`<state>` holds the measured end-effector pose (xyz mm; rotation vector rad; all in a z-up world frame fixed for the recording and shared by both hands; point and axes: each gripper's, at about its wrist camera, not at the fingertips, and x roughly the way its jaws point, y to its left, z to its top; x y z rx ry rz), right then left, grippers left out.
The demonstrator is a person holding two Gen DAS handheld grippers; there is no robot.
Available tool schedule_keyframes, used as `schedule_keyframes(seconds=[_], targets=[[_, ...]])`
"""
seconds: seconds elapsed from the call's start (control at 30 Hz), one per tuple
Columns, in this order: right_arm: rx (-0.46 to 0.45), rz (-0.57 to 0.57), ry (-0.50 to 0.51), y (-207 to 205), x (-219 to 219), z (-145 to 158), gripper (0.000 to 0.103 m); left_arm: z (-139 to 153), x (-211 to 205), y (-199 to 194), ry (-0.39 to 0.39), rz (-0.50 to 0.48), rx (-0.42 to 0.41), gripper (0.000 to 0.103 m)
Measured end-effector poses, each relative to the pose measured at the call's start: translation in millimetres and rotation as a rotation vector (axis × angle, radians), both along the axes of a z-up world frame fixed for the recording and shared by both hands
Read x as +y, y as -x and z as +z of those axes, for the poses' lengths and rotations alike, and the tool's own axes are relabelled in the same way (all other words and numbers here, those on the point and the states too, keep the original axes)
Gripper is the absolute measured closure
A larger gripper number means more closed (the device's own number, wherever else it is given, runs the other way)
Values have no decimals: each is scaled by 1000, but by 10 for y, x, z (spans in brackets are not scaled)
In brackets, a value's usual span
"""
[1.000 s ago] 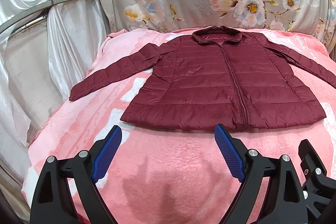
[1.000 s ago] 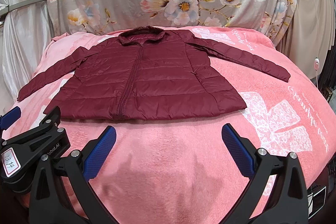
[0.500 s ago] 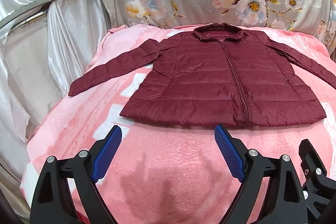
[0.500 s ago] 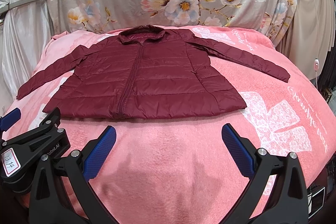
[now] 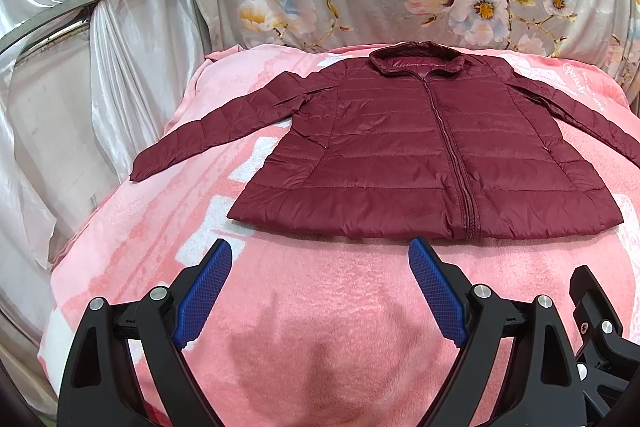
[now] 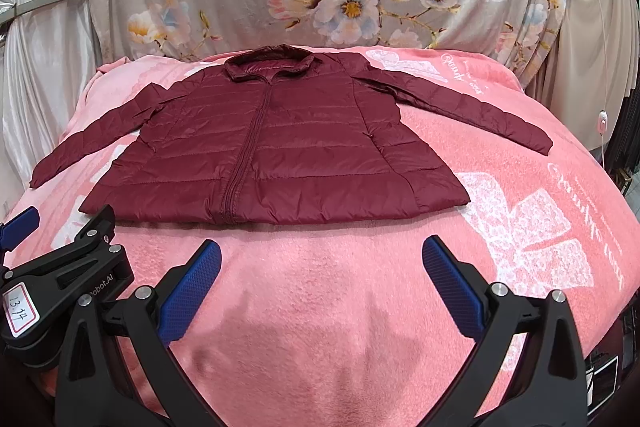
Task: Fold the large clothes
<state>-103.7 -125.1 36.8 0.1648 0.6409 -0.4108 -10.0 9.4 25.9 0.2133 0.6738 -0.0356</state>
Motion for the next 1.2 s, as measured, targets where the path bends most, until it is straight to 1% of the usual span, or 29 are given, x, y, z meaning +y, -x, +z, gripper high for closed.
schedule_keyframes(seconds=[0.7,0.9,1.0,1.07,1.13,1.17,1.2], targets=[[3,0,-3,-28,-13,-8,5,-8,-3,-1,-3,1,0,15],[7,5,-9,-27,-37,2,5,-18,-56,-62,-16,-11,-11,15],[8,17,-39,-42,-85,-21,5,-25,-116,-134,-18,-29,-10,15],[3,30,-91,-57,-188,-47,5,-48,-158,-205,-19,-31,-1,15],[-19,9,-132,-45,-357,-56,5,-61,-175,-295,-13,-29,3,15],[-28,-7,-144,-134,-507,-73,5,-64,-183,-324,-7,-29,4,15],[-46,-23,-159,-125,-636,-62,5,-63,-185,-370,-1,-27,6,15]])
